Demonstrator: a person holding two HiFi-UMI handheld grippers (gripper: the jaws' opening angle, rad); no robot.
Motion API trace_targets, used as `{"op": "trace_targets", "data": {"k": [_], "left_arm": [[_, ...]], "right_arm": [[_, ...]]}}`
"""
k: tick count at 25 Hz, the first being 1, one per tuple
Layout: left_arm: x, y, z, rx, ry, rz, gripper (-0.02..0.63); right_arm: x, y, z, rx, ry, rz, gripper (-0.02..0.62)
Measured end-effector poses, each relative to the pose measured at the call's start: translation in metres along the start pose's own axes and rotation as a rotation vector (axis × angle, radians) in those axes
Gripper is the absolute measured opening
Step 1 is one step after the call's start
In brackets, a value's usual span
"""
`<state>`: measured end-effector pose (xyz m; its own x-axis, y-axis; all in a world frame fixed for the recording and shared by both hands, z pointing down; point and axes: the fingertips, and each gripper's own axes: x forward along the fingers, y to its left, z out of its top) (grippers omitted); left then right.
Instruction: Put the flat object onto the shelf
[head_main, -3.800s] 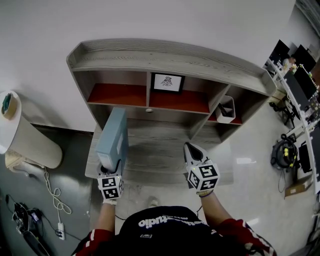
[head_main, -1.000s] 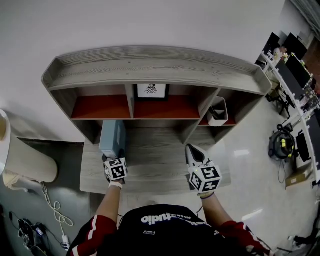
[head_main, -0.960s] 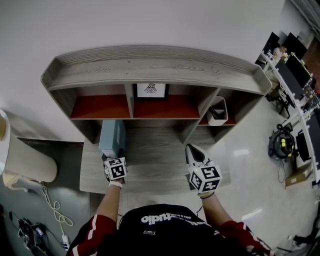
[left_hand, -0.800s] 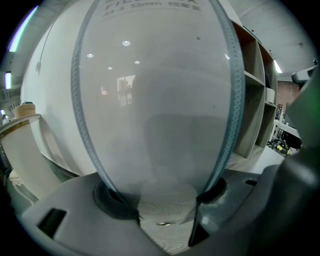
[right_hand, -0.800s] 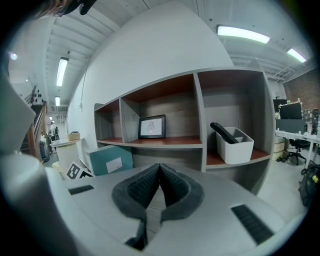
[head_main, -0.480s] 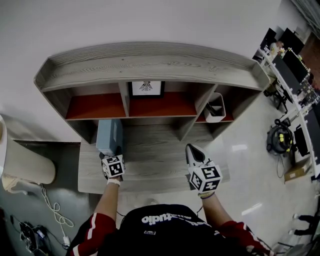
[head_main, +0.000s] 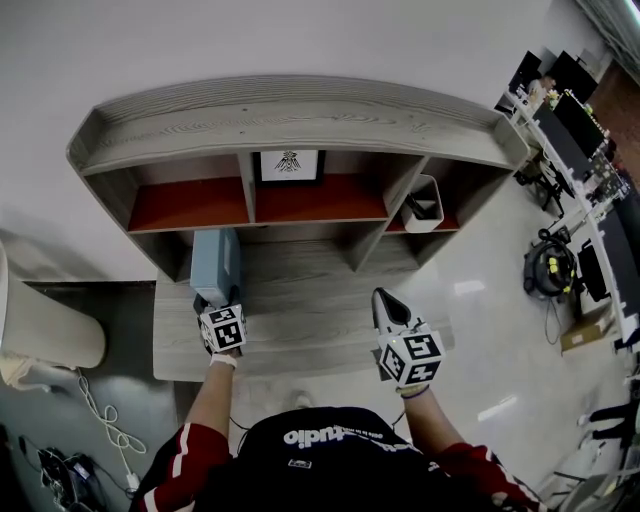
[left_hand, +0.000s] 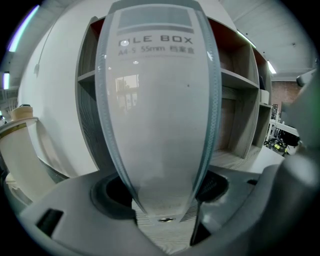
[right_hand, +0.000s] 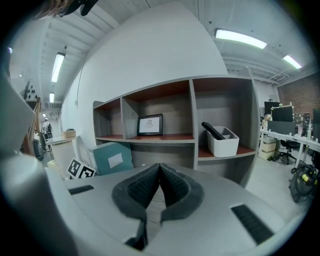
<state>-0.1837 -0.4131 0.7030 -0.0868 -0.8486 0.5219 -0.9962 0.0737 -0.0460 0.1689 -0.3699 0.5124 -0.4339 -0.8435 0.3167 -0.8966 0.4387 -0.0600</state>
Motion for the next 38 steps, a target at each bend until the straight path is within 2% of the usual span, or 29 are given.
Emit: {"op": "trace_targets", "data": {"k": [26, 32, 38], "left_arm": [[-0.090, 0.012, 0.005, -0.005, -0.061, -0.064, 0.307], [-0.119, 0.013, -0.007, 0.006, -0.060, -0.104, 0.305], [-0.161, 0.022, -0.010, -0.005, -0.102, -0.130, 0.307]], "right_arm": [[-0.079, 0.062, -0.002, 0.018, -0.039, -0.031, 0.000], [-0.093, 0.084, -0.004, 0.016, -0.049, -0.023, 0.000], [-0.105, 0.110, -0.003, 0.001, -0.057, -0.001, 0.001]]}}
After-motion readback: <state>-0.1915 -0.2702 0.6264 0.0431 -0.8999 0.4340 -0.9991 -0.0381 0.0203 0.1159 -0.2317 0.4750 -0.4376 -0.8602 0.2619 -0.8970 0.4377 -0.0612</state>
